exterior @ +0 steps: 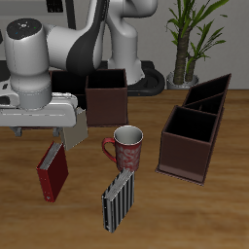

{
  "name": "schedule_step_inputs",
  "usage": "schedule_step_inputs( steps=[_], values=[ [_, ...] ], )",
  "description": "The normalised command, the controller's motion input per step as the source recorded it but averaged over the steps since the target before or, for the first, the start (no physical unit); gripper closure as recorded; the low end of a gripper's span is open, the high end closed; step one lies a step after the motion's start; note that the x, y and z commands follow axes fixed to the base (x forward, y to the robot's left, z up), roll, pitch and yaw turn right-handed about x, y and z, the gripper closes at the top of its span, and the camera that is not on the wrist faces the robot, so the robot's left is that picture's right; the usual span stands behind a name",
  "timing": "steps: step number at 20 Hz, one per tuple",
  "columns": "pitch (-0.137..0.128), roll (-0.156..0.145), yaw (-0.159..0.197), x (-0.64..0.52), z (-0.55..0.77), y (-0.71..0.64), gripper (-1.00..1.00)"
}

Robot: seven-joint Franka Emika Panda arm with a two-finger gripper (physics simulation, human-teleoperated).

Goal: Place the red book into the left desk caddy's front compartment

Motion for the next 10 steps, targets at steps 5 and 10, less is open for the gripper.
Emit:
schedule_step_inputs(
  steps=[5,10],
  values=[
    [-0.024,0.025,-0.041,0.1,-0.13,0.26,-1.0],
    [-0.009,0.0,-0.012,0.08,-0.07,0.15,-1.0]
  ],
)
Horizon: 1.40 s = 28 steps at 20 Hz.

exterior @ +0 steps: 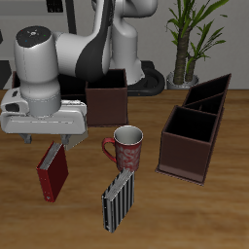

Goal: Place the red book into the left desk caddy's front compartment

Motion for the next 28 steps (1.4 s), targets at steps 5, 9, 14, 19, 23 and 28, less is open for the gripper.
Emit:
schedule_step_inputs(
  steps=[5,9,14,19,23,28],
  values=[
    [-0.012,-0.01,-0.038,0.01,-0.19,-0.05,-1.0],
    [0.019,0.004,-0.014,0.01,-0.31,-0.05,-1.0],
    [0.012,-0.002,-0.015,0.0,-0.27,-0.08,-1.0],
    [0.016,-0.016,-0.005,0.0,-0.19,-0.06,-1.0],
    [0.018,-0.004,-0.02,0.01,-0.16,-0.05,-1.0],
    [0.03,-0.013,-0.017,0.06,-0.27,-0.02,-1.0]
  ],
)
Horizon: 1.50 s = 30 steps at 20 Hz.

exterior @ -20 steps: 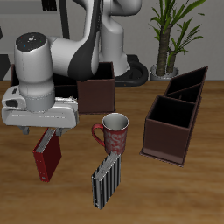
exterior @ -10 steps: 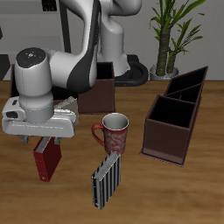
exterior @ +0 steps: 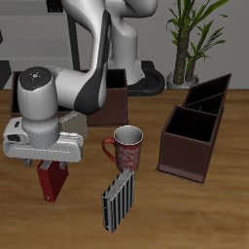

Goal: Place the red book into the left desk caddy's front compartment

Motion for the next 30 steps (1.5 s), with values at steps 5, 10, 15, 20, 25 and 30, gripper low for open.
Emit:
schedule_step_inputs(
  steps=[5,10,15,20,25,30],
  values=[
    [0.026,-0.017,-0.002,0.08,-0.2,0.11,1.0],
    [0.012,-0.003,-0.008,0.04,-0.1,-0.05,1.0],
    [-0.012,-0.02,-0.019,-0.07,0.18,-0.05,1.0],
    [-0.04,-0.06,-0.069,-0.16,0.5,0.06,1.0],
    [-0.018,-0.011,-0.026,-0.31,0.69,0.52,1.0],
    [-0.039,0.032,0.046,-0.42,0.67,0.64,1.0]
  ],
)
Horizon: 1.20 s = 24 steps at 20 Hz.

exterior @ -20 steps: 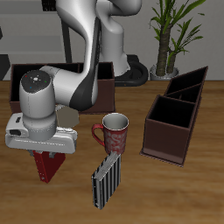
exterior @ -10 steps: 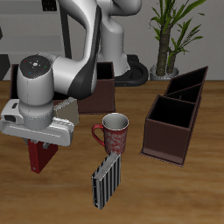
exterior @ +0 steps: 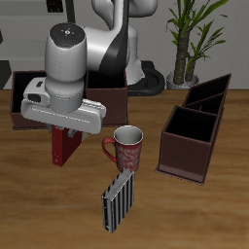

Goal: Place the red book into the left desk caddy's front compartment

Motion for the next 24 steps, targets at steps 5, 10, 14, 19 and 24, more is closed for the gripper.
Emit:
schedule_step_inputs(
  steps=[5,10,14,19,24],
  values=[
    [-0.079,0.068,0.06,-0.57,0.67,0.75,1.0],
    [-0.059,0.012,0.026,-0.39,0.46,0.35,1.0],
    [-0.099,0.057,0.078,-0.64,0.59,0.76,1.0],
    [-0.068,-0.002,0.032,-0.46,0.34,0.43,1.0],
    [-0.025,-0.003,0.015,-0.28,0.12,0.23,1.0]
  ],
)
